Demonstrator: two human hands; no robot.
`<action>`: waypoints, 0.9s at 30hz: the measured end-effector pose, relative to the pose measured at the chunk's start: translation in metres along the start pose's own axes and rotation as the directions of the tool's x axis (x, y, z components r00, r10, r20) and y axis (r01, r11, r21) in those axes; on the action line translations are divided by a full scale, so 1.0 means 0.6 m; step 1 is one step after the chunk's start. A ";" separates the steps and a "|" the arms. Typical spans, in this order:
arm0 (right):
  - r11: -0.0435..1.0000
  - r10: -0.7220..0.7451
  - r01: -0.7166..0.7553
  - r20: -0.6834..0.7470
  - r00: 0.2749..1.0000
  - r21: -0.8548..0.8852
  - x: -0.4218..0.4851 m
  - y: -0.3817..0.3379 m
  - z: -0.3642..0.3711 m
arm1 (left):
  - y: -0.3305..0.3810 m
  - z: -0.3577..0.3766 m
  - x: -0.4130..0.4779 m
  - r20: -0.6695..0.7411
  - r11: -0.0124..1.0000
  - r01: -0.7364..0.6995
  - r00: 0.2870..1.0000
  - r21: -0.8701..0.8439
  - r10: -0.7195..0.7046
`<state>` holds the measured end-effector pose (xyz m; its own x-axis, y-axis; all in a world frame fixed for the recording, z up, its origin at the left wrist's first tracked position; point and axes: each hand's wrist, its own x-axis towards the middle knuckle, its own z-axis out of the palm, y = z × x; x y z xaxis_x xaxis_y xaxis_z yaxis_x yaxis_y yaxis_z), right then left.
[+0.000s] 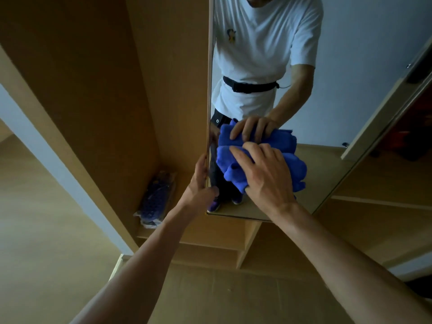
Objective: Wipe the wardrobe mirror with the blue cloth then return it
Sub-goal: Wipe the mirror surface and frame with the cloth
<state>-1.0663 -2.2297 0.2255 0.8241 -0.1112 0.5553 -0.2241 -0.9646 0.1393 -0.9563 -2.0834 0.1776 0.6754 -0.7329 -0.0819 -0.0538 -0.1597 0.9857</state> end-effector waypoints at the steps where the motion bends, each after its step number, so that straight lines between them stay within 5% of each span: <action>1: 1.000 -0.005 0.005 -0.009 1.000 -0.001 0.007 0.006 -0.006 | 0.003 -0.001 0.002 0.000 1.000 0.001 1.000 0.003 -0.001; 13: 0.994 -0.078 0.080 0.033 0.996 -0.074 -0.054 -0.032 0.097 | -0.041 0.018 0.017 -0.240 0.991 -0.119 0.962 0.055 0.129; 27: 0.987 -0.091 0.052 -0.256 0.962 -0.154 -0.022 0.004 0.071 | -0.093 0.042 0.026 -0.227 0.935 -0.316 0.910 0.162 0.347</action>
<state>-1.0554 -2.2410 0.1837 0.6801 0.0424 0.7319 -0.2581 -0.9206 0.2931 -0.9614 -2.1027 0.1174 0.7626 -0.5726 0.3010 -0.3830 -0.0247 0.9234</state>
